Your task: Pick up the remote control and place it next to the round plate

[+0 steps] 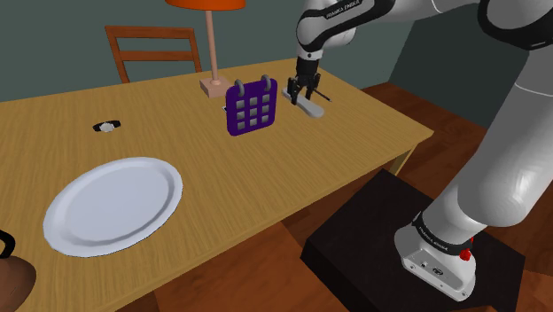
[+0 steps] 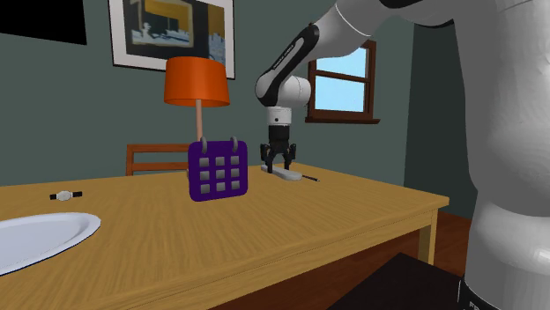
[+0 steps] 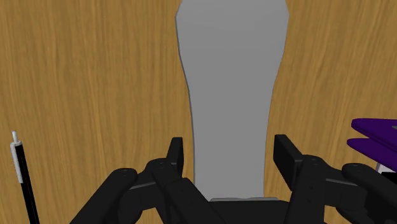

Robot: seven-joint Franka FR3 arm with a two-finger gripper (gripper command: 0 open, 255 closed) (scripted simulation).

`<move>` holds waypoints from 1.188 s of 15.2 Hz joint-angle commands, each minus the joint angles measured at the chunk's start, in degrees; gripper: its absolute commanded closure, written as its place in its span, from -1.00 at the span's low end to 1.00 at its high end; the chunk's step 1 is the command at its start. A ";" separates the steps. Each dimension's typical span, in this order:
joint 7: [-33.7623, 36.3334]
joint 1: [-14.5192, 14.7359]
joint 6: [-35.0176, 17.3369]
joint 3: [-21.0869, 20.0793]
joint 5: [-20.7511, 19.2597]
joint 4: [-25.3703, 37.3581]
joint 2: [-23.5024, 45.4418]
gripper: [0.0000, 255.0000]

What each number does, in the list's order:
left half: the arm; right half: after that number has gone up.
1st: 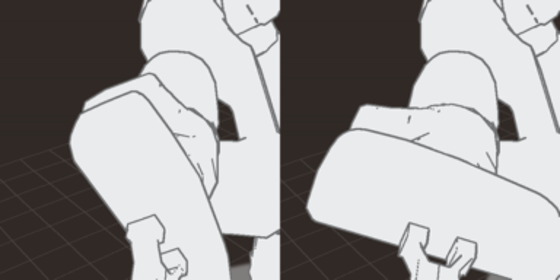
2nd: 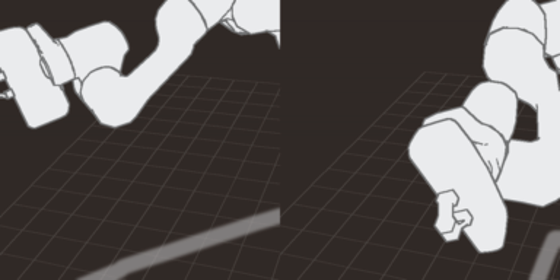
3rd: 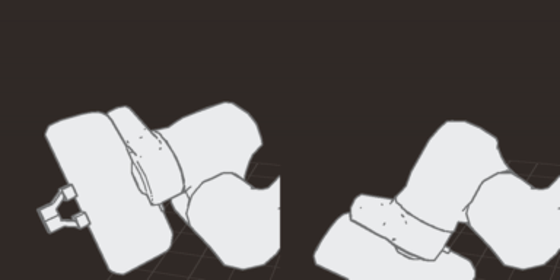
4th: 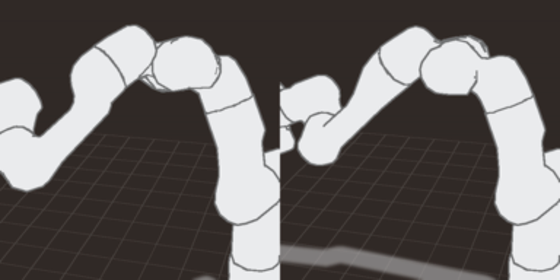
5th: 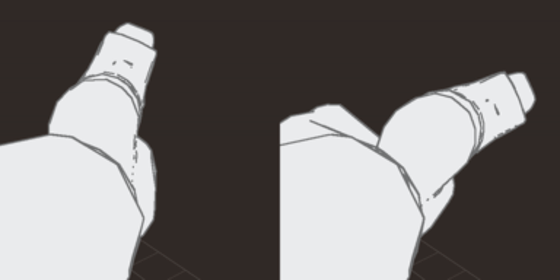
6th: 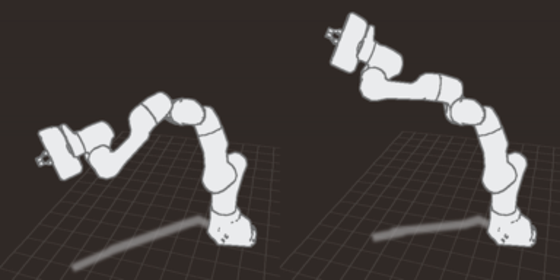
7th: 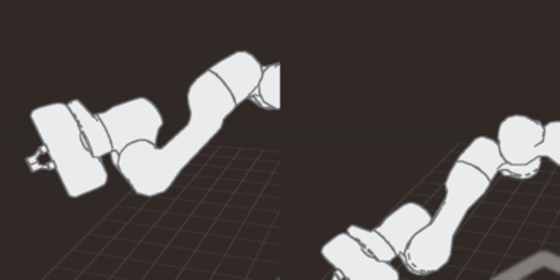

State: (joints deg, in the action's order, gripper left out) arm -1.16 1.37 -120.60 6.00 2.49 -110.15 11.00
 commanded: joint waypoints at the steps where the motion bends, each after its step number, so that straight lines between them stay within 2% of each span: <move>1: 0.07 0.01 1.31 0.03 -0.10 0.70 -0.61 1.00; 5: 0.21 0.03 3.84 0.06 -0.26 2.28 -1.57 1.00; 11: 7.86 4.29 2.01 -3.07 -1.06 -4.83 -7.05 1.00; 18: 17.17 9.08 0.83 -7.54 -1.23 -10.05 -11.26 1.00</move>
State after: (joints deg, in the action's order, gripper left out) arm 14.38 9.61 -119.64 -0.70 1.22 -119.38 0.42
